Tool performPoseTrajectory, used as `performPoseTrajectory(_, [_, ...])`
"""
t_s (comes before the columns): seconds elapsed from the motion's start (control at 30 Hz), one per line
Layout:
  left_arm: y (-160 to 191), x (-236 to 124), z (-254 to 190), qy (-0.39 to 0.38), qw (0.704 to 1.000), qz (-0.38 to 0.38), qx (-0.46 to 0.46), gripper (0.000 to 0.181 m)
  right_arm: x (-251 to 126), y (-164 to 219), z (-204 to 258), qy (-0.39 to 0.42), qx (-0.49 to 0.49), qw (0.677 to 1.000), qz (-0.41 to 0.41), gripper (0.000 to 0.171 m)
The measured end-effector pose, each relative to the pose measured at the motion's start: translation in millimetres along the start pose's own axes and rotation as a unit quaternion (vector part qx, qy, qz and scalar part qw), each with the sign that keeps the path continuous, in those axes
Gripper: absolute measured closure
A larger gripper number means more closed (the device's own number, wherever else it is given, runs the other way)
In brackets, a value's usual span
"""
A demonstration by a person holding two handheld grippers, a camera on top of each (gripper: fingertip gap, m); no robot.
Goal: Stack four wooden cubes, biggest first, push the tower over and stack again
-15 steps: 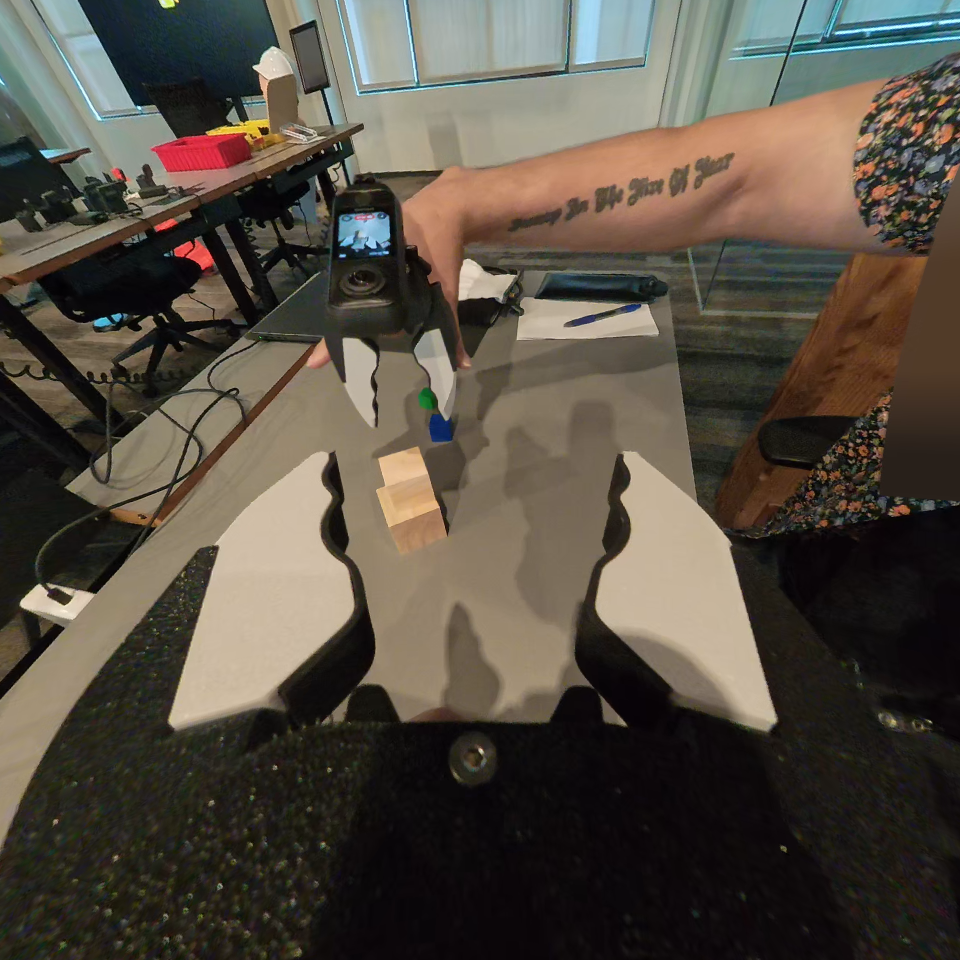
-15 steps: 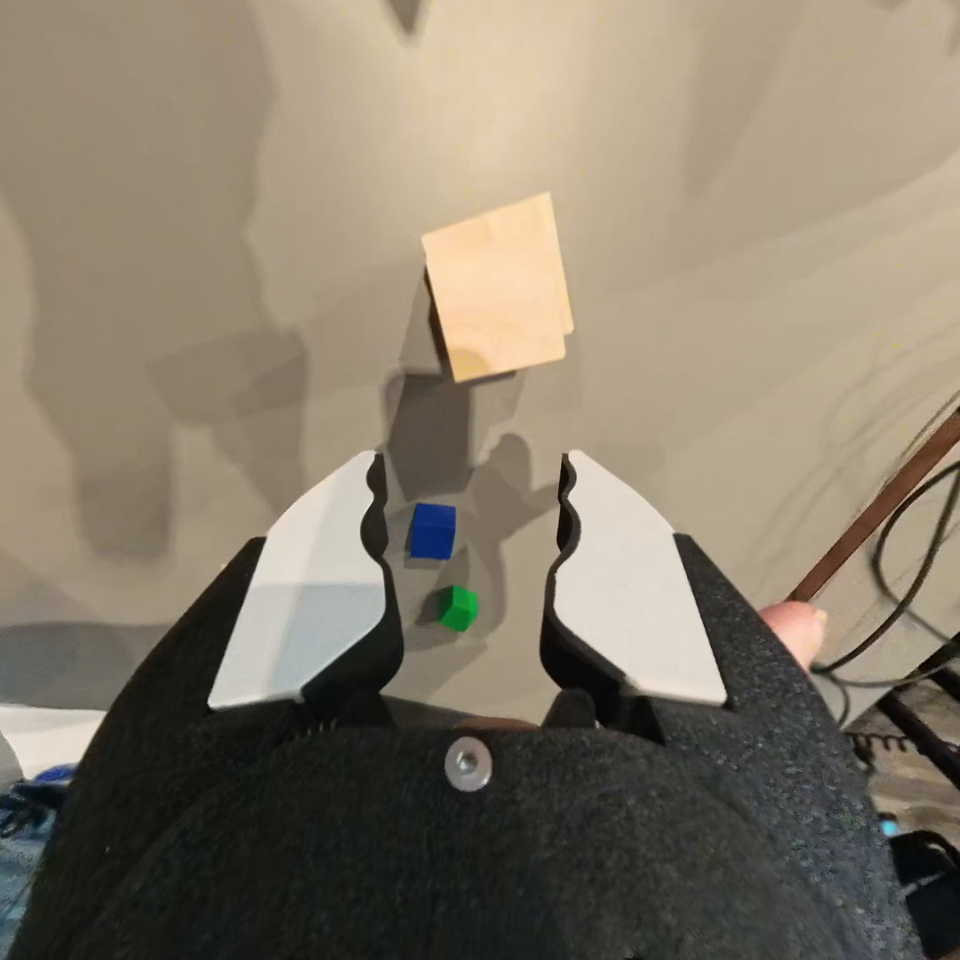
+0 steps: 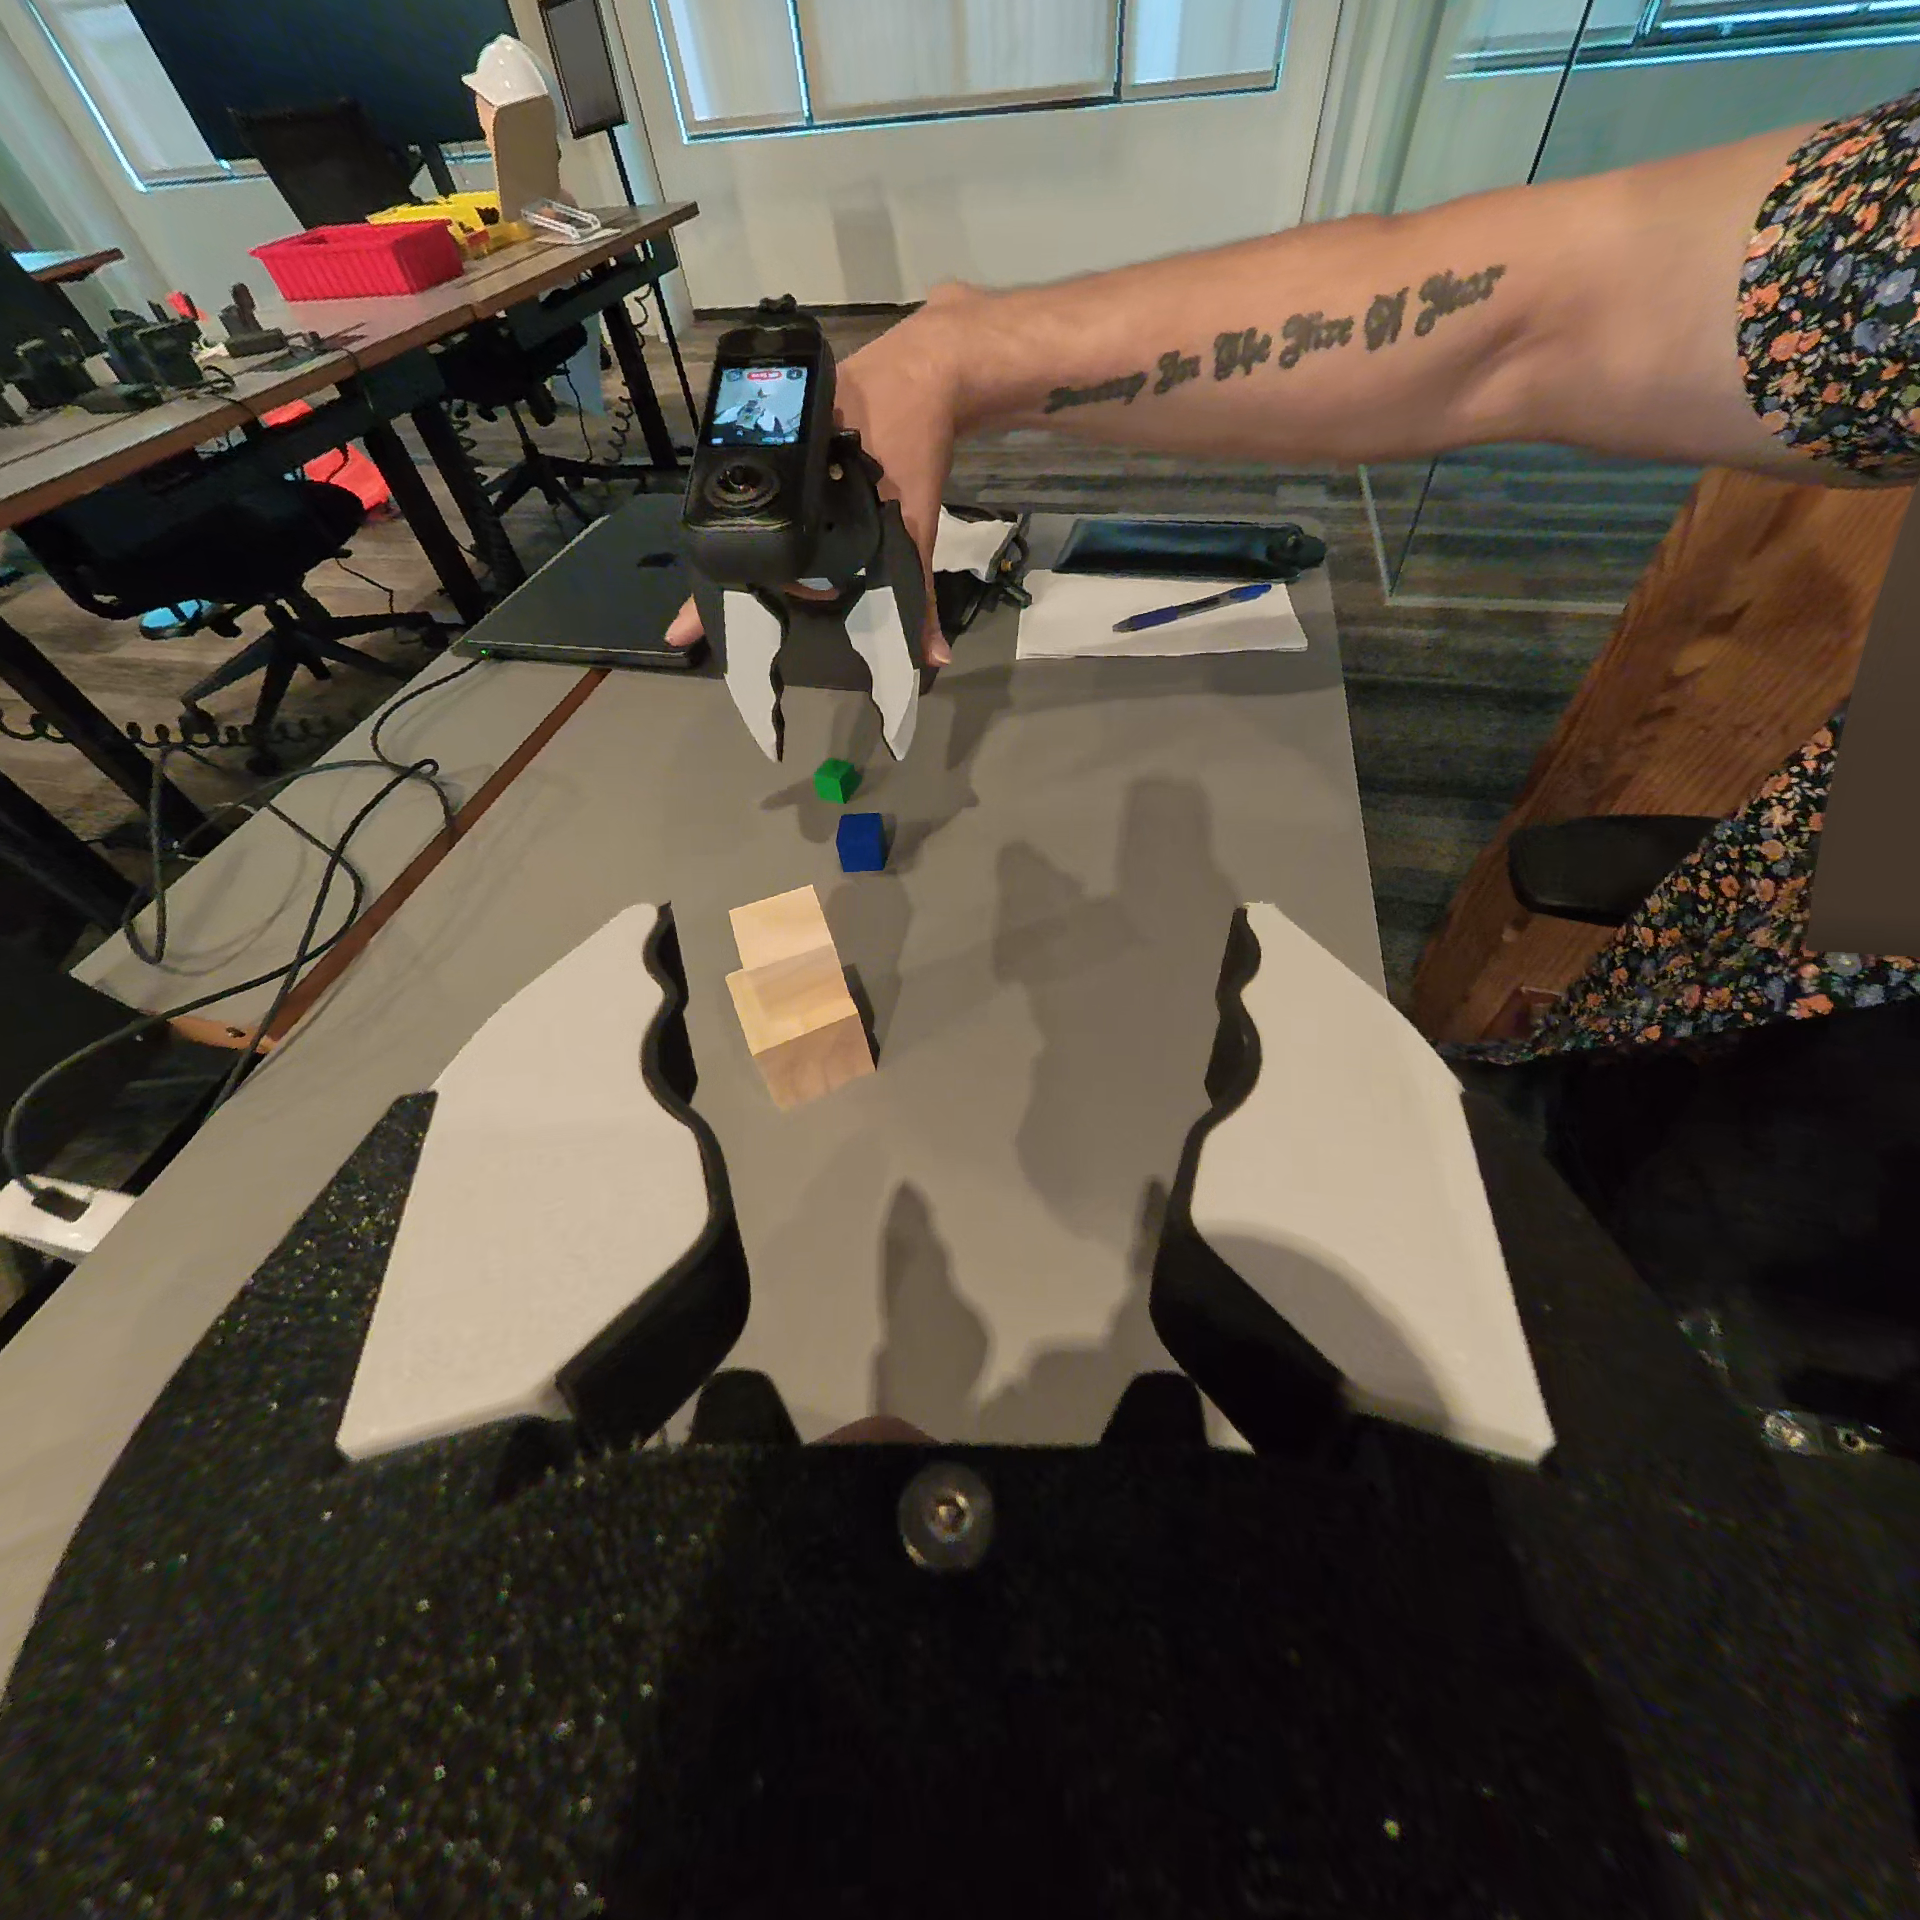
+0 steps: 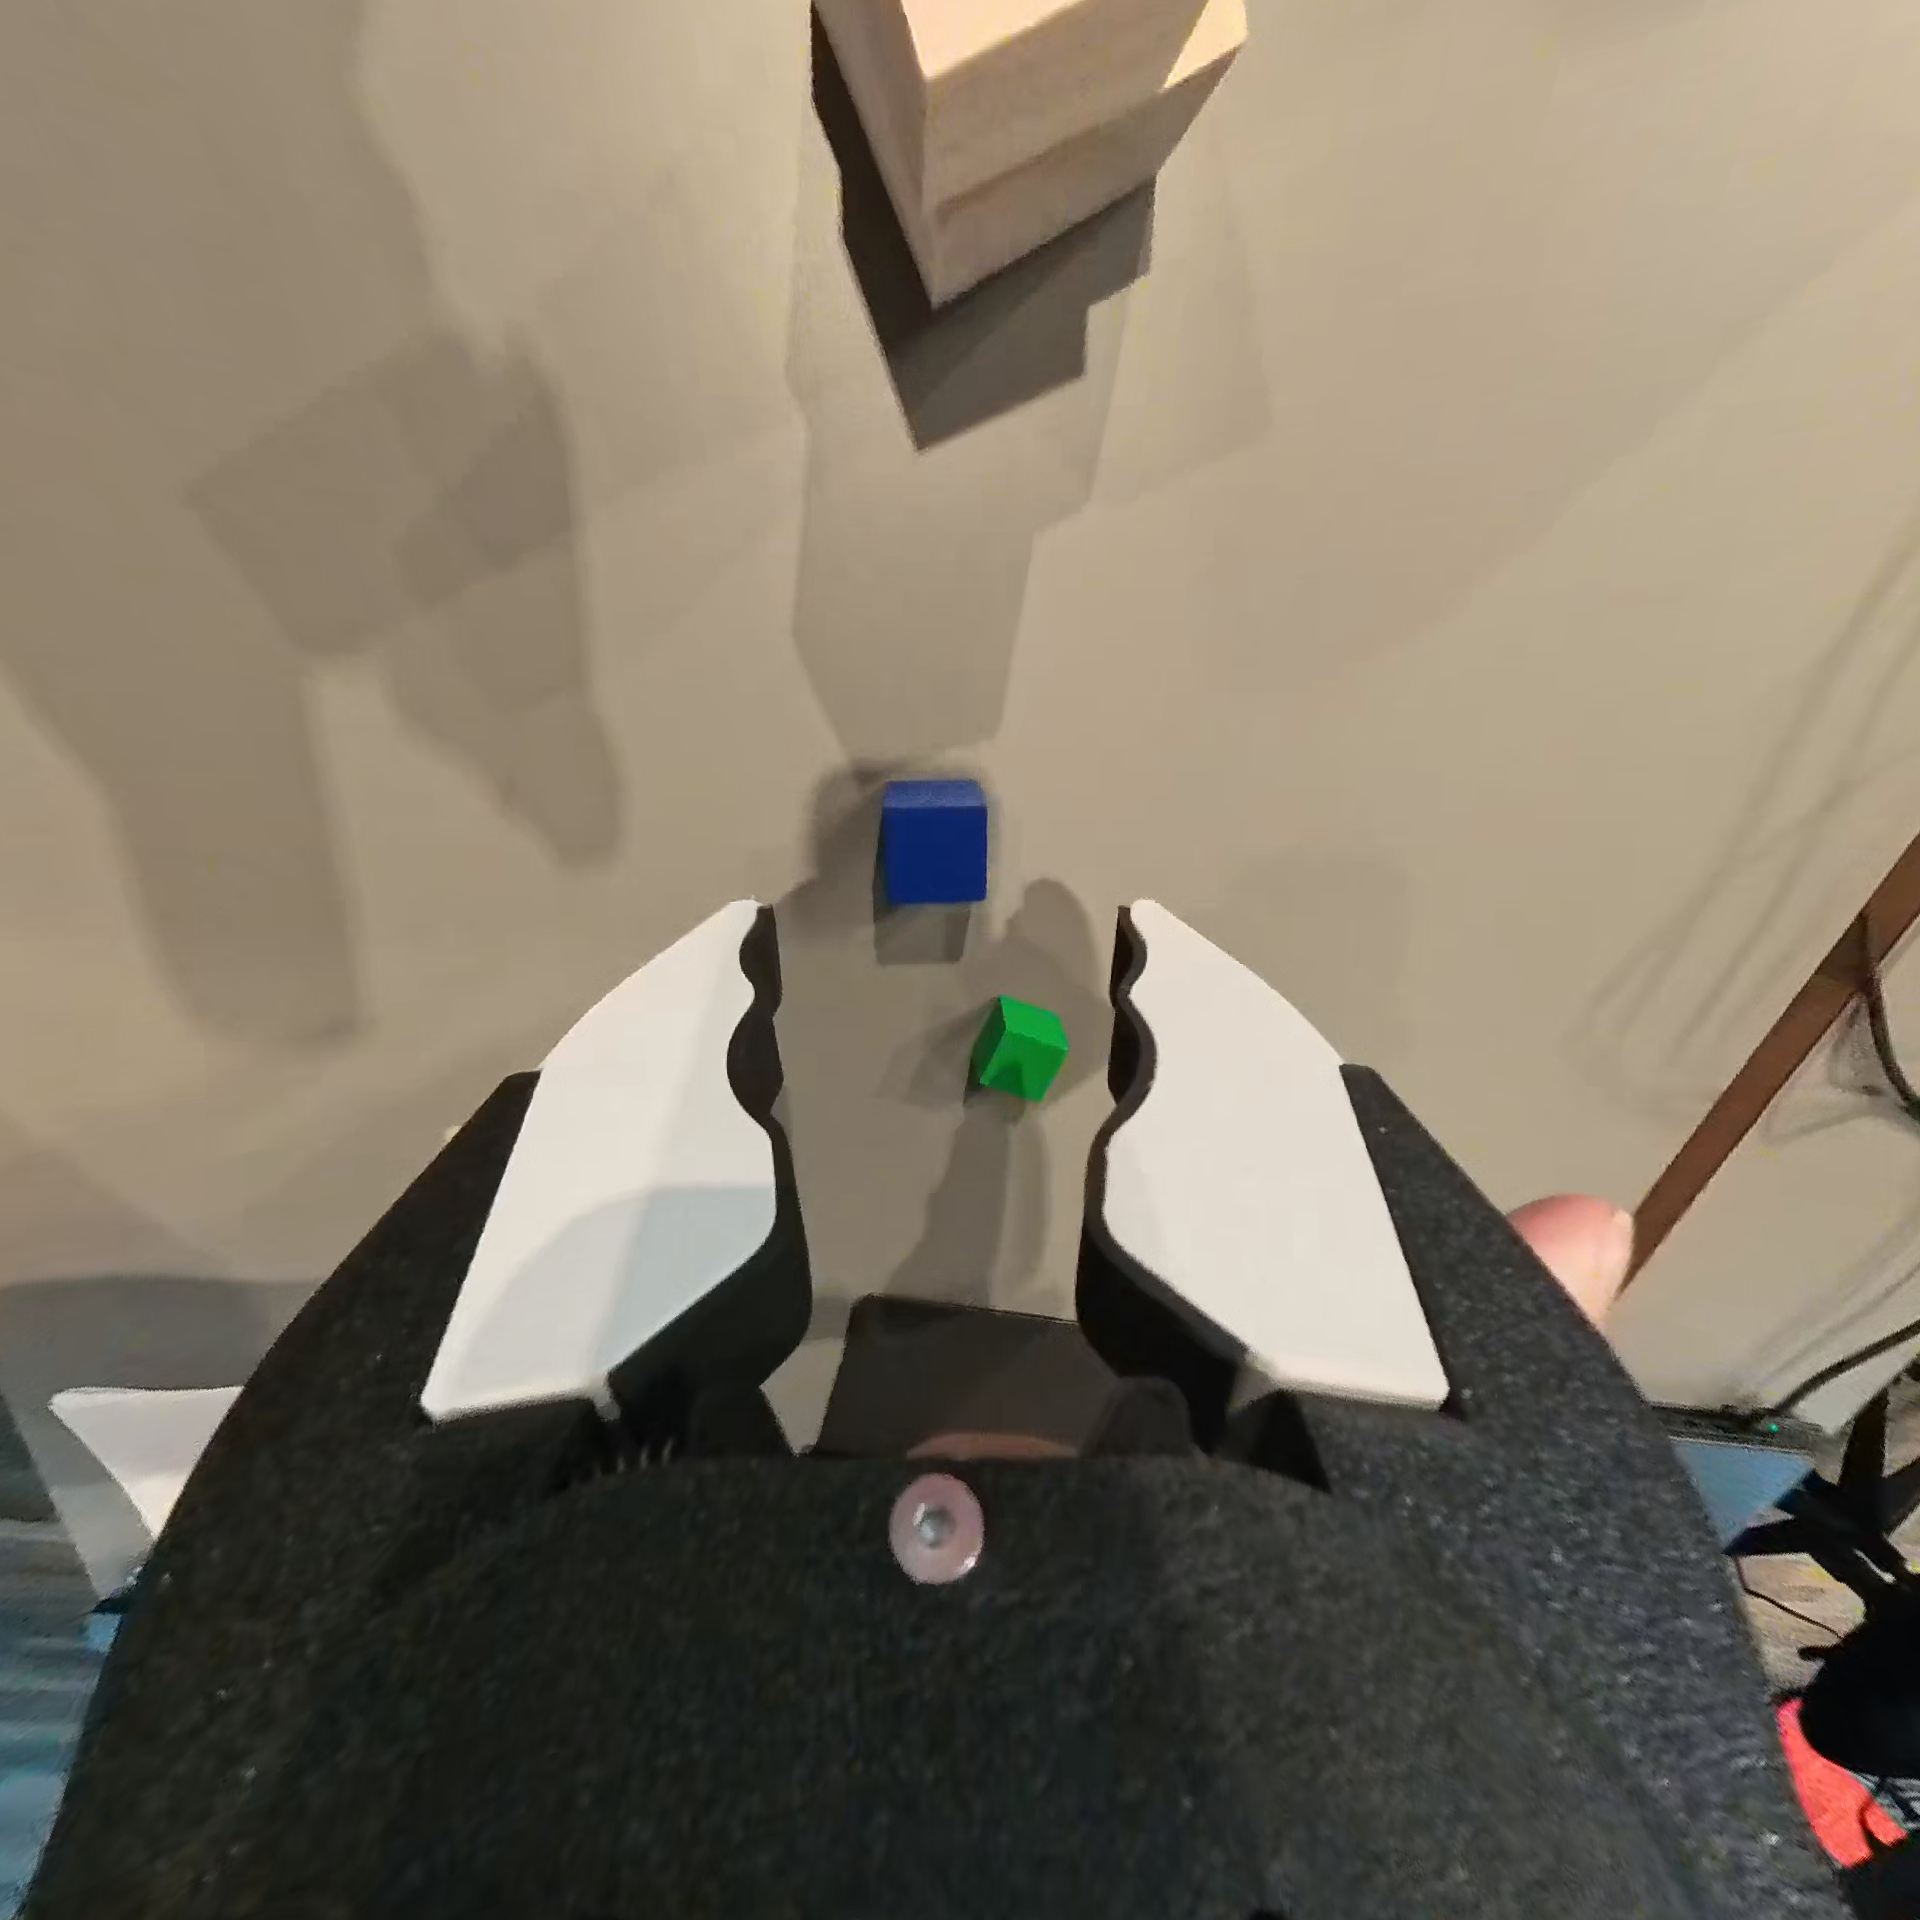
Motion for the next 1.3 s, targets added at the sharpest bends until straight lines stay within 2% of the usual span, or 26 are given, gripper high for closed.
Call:
performPoseTrajectory(0.03, [0,1,0,0.000,1.000,0.001,0.000,0.084,1,1,0,0.000,0.001,1.000,0.000,0.110])
performPoseTrajectory(0.7, [4,2,2,0.001,1.000,0.005,-0.004,0.084,55,12,0,-0.006,0.002,1.000,0.021,0.111])
performPoseTrajectory(1.03, [4,2,1,0.001,1.000,0.005,-0.004,0.084,68,19,2,-0.009,0.011,1.000,0.027,0.114])
performPoseTrajectory(1.3, [3,2,0,0.002,1.000,0.006,-0.002,0.084,71,21,1,-0.019,0.020,0.999,0.028,0.125])
Point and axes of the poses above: each gripper's, where its closed fingertips meet, x out along the fingers, y out of its underside, z = x × y across the jaws, the point moved 5 cm from there along -x, back along the fingers, and after that the axes turned 2 degrees about x, right-handed, at the moved point
